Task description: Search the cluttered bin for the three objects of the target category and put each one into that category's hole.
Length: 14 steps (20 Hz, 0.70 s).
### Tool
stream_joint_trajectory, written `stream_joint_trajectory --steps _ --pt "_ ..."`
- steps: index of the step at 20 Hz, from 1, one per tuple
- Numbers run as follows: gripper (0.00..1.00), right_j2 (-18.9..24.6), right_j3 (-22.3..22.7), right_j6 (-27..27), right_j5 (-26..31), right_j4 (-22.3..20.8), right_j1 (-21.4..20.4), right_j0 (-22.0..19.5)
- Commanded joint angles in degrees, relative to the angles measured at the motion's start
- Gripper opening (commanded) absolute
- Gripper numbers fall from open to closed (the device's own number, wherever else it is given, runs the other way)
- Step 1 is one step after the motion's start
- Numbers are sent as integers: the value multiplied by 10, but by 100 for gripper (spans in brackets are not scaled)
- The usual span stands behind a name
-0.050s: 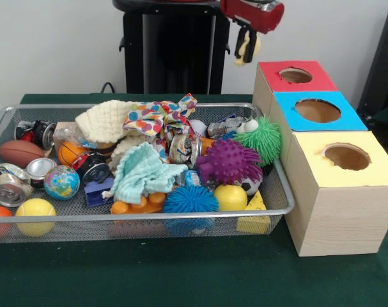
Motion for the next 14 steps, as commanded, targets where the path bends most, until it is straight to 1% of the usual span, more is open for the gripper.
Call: stream_joint_trajectory --steps 1,6,10,14 --pt "0 11 -39 210 58 48 35 27" --pt "0 22 -41 216 18 71 66 36" --pt "0 41 -36 208 -25 88 87 26" --pt "0 53 -39 215 -61 107 110 27"
